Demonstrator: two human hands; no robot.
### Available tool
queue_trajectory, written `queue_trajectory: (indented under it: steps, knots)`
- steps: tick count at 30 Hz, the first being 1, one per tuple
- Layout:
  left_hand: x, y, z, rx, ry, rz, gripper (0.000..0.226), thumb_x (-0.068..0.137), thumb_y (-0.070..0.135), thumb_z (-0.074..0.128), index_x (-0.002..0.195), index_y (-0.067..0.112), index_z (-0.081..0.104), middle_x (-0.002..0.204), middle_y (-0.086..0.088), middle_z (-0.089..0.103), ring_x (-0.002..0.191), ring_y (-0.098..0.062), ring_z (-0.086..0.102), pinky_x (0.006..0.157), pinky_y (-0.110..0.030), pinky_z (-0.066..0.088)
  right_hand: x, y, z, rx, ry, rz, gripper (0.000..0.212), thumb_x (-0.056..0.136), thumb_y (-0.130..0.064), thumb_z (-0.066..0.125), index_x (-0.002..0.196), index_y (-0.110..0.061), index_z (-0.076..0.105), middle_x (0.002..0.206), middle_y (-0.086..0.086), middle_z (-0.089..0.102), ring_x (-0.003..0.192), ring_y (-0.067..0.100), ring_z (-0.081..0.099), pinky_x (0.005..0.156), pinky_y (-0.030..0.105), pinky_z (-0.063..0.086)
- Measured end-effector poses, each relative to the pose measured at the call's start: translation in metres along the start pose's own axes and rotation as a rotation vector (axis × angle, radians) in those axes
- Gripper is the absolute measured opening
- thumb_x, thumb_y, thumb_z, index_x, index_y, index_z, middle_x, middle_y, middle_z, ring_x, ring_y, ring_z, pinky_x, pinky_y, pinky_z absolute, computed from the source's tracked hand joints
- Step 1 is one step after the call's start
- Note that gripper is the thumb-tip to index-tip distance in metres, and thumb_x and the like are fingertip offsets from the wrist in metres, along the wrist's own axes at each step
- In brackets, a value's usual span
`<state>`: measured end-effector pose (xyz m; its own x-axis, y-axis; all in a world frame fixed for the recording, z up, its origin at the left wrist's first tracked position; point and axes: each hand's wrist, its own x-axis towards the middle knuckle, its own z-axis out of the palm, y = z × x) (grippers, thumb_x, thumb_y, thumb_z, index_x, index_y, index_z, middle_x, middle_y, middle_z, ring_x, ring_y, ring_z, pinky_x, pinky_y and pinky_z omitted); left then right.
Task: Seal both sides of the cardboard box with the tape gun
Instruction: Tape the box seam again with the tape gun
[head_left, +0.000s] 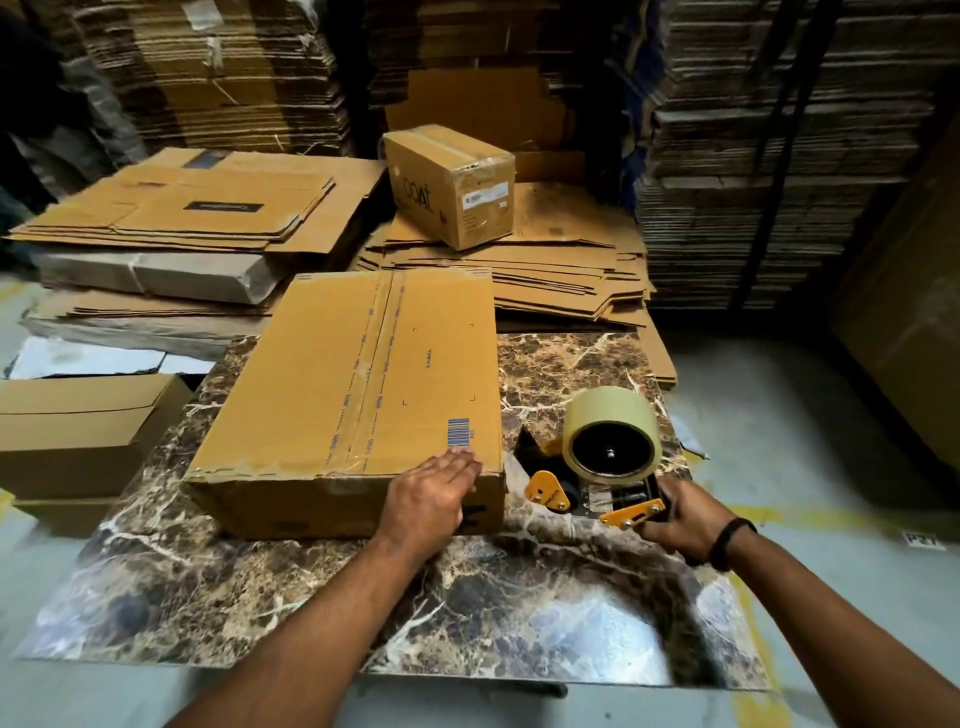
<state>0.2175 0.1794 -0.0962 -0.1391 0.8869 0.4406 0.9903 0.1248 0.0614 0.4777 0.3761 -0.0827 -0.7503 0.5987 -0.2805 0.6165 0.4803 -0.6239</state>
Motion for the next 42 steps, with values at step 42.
queue_trajectory:
  steps: [42]
  knots:
    - [0.0, 0.013, 0.01, -0.067, 0.162, -0.126, 0.045, 0.058, -0.012, 0.075, 0.096, 0.011, 0.073, 0.098, -0.007, 0.071, 0.091, -0.023, 0.069, 0.079, -0.042, 0.053, 0.036, -0.022, -0.005, -0.291, -0.233, 0.057, 0.021, 0.079, -0.012, 0.069, 0.069, -0.018, 0.05, 0.059, -0.008, 0.054, 0.04, -0.001, 0.051, 0.037, 0.013, 0.04]
